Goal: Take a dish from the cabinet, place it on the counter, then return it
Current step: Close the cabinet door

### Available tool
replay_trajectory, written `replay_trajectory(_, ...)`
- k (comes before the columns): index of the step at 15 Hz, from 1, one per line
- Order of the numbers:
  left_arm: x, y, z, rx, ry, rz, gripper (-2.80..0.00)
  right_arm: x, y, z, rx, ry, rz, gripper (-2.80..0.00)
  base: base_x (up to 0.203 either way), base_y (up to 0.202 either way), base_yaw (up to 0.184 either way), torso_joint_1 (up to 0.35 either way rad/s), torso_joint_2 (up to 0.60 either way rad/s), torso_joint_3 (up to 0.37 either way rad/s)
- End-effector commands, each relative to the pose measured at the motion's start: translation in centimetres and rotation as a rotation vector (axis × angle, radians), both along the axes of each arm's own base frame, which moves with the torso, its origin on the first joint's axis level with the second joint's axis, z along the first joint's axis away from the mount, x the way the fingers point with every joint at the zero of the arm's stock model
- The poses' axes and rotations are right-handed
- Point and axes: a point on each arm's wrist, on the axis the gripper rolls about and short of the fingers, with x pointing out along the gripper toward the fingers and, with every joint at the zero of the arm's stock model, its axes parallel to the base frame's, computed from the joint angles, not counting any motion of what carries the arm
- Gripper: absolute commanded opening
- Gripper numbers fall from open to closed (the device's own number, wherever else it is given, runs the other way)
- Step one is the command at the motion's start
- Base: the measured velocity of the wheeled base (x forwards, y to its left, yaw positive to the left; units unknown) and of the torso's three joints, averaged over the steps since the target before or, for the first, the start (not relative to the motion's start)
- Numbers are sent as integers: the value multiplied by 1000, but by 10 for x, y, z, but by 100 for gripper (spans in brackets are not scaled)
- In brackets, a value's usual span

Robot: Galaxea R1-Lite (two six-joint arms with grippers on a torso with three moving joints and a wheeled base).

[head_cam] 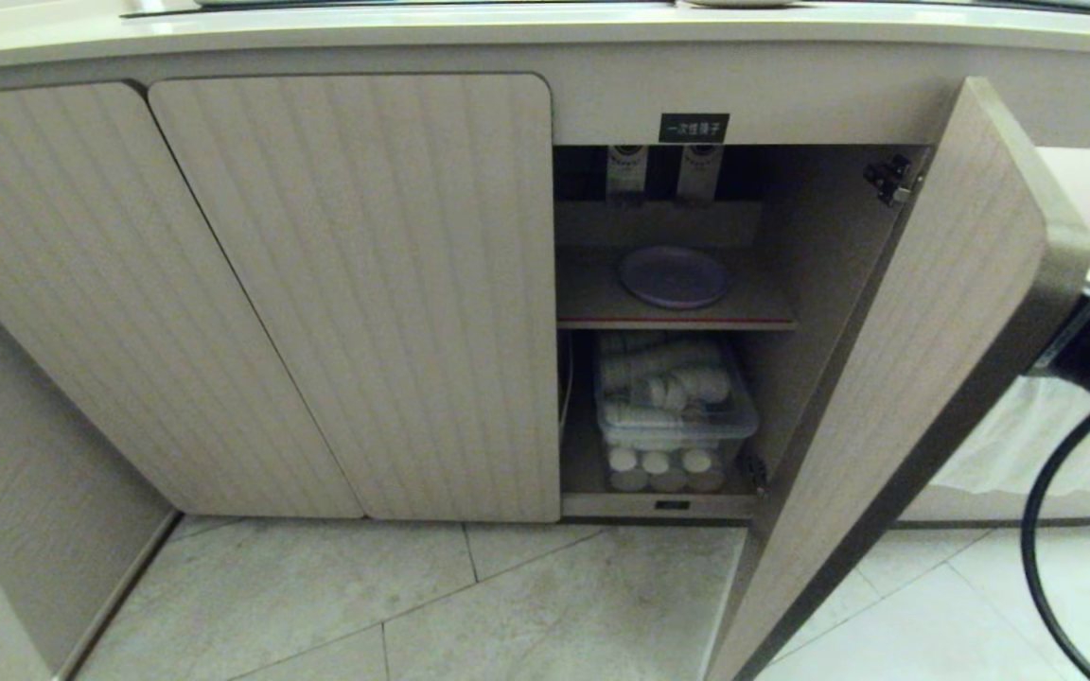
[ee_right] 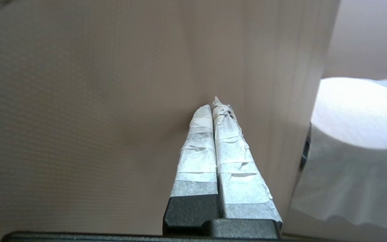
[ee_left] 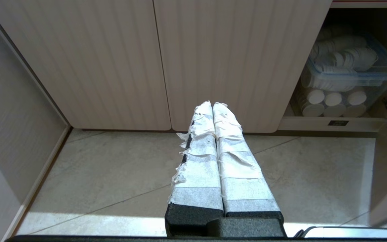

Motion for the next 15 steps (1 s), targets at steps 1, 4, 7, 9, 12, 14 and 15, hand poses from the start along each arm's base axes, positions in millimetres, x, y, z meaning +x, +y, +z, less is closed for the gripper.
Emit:
replay_trajectory(1,0,0,0,-1,0,0,-280,21,9,-4,-5,11,1,-280,0,0,0,0,0,0)
replay_trajectory(4,0,0,0,-1,0,1,-280,48,19,-4,-8,-25,-4,-280,0,0,0,0,0,0)
replay_trajectory(7,0,0,0,-1,0,0,-280,79,38,-1,14,-67,-16,-280,0,0,0,0,0,0)
replay_trajectory(9,0,0,0,-1,0,1,-280,95,48,3,28,-87,-27,-280,0,0,0,0,0,0)
replay_trajectory(12,0,0,0,-1,0,0,-280,126,61,-2,27,-85,-67,-280,0,0,0,0,0,0)
replay_trajectory(14,0,0,0,-1,0,1,-280,149,70,4,49,-118,-102,-280,0,0,0,0,0,0)
replay_trajectory(15,0,0,0,-1,0,1,-280,161,75,4,58,-128,-117,-280,0,0,0,0,0,0)
